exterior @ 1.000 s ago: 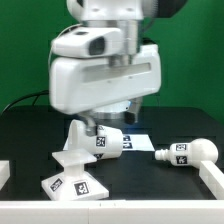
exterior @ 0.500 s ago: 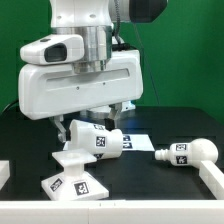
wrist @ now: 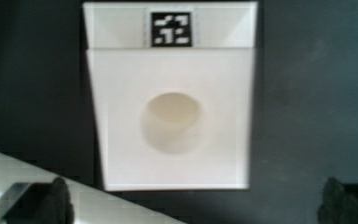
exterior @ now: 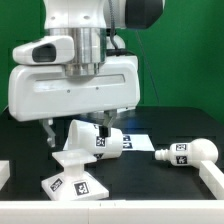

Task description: Assemble lamp

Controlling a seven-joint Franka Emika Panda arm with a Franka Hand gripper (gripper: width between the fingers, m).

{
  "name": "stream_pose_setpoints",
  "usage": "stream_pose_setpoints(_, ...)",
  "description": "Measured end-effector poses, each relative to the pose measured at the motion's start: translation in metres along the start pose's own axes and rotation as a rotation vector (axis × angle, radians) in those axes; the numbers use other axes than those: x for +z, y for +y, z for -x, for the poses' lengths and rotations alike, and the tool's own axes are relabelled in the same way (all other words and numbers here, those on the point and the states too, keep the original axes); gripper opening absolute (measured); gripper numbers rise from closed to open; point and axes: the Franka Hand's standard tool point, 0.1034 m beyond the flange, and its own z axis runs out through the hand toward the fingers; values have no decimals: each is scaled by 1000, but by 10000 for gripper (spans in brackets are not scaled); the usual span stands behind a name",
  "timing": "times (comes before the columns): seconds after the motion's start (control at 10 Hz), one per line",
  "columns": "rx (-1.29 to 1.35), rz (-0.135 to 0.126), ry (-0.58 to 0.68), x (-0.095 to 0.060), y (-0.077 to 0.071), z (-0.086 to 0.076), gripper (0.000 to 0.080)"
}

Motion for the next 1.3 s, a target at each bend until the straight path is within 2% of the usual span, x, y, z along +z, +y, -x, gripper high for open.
stream_pose_setpoints(0.1, -2, -8, -4, 7, 5, 3, 700)
stream_pose_setpoints(0.2, 8, -20, -13, 14, 2, 6, 700)
stream_pose_setpoints(0.5, 9, -35, -33, 22, -1, 9, 700)
stream_pose_setpoints(0.7, 7, -34, -32, 23, -2, 9, 700)
stream_pose_setpoints(0.8, 7, -35, -32, 23, -2, 9, 566)
stream_pose_setpoints(1.1, 7, -34, -32, 23, -2, 9, 527)
stream_pose_setpoints(1.3, 104, -19, -11, 22, -6, 4, 527)
